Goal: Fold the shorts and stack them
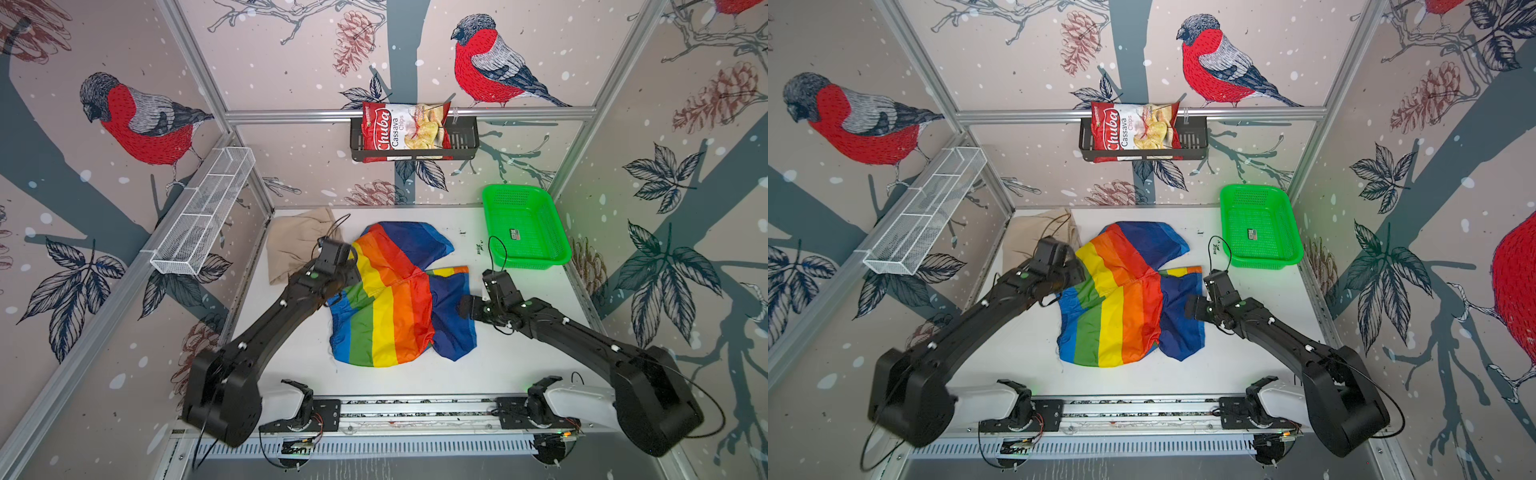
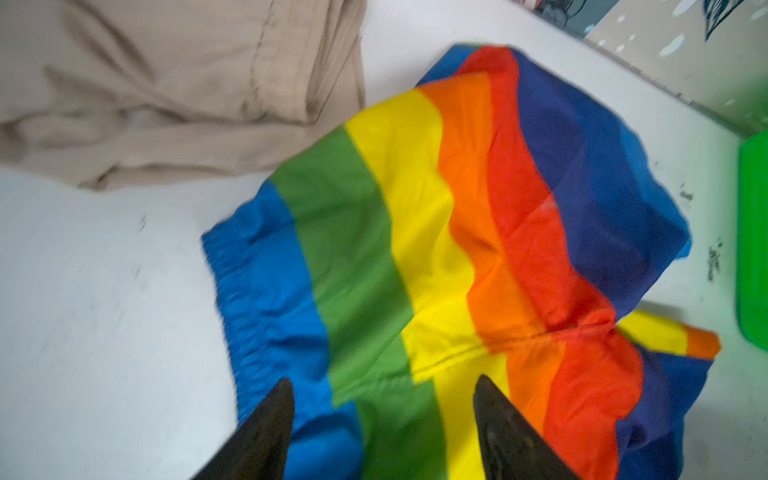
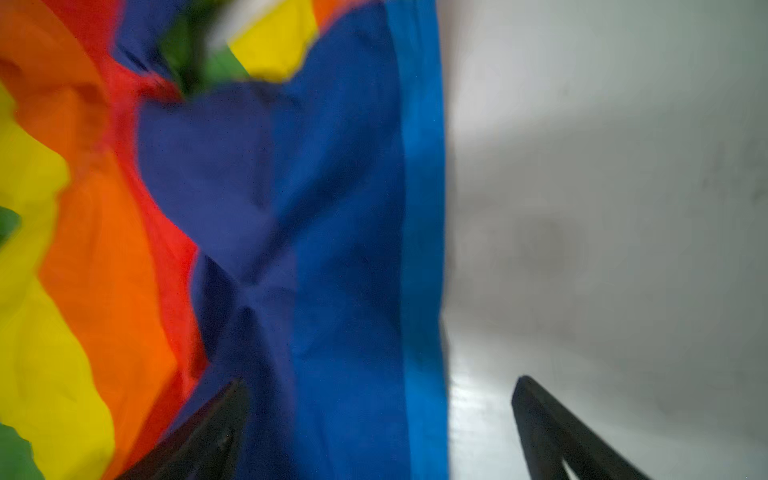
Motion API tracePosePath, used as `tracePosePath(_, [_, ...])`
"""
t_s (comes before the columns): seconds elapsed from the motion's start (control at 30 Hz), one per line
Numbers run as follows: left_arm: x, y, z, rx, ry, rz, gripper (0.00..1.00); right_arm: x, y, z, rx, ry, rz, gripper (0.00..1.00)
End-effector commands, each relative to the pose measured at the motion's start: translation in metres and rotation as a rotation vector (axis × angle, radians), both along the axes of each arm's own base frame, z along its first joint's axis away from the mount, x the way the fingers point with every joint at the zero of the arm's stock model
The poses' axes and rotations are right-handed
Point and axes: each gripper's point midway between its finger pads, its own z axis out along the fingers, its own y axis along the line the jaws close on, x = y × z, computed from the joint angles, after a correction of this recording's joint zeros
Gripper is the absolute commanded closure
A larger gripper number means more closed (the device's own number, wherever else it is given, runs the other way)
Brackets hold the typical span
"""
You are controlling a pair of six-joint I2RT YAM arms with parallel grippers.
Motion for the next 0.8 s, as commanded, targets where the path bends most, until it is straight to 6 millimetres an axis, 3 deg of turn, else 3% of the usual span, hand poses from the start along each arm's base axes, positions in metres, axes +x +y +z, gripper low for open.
tracePosePath(0.0, [-0.052, 0.011, -0.029, -0.006, 0.126, 0.003, 0.37, -0.047, 0.001, -0.014, 0.048, 0.189, 0.050, 0.01])
tracePosePath(0.13, [-0.088, 0.009, -0.042, -0.071, 0.179, 0.017, 0.39, -0.067, 0.007, -0.014, 0.094, 0.229, 0.048, 0.02])
tracePosePath(0.23, [-0.102, -0.001, -0.054, -0.117, 0.197, 0.011, 0.33, -0.072, 0.012, -0.017, 0.113, 0.217, 0.049, 0.03])
tracePosePath(0.4, [-0.125, -0.014, -0.091, -0.114, 0.313, -0.014, 0.27, -0.076, 0.029, -0.023, 0.160, 0.208, 0.063, 0.07])
tracePosePath(0.5, [-0.136, -0.023, -0.106, -0.092, 0.357, -0.031, 0.28, -0.077, 0.035, -0.026, 0.165, 0.210, 0.073, 0.19])
tracePosePath(0.57, [-0.137, -0.029, -0.111, -0.096, 0.359, -0.039, 0.30, -0.073, 0.036, -0.023, 0.168, 0.200, 0.075, 0.48])
tracePosePath(0.6, [-0.137, -0.032, -0.113, -0.101, 0.358, -0.041, 0.34, -0.068, 0.036, -0.018, 0.165, 0.183, 0.078, 0.66])
tracePosePath(0.63, [-0.137, -0.033, -0.116, -0.104, 0.359, -0.039, 0.44, -0.061, 0.036, -0.011, 0.160, 0.159, 0.080, 0.77])
tracePosePath(0.7, [-0.137, -0.031, -0.122, -0.097, 0.359, -0.027, 0.79, -0.044, 0.031, 0.008, 0.130, 0.103, 0.081, 0.91])
tracePosePath(0.77, [-0.139, -0.025, -0.129, -0.065, 0.371, -0.004, 0.97, -0.023, 0.023, 0.035, 0.072, 0.020, 0.074, 0.97])
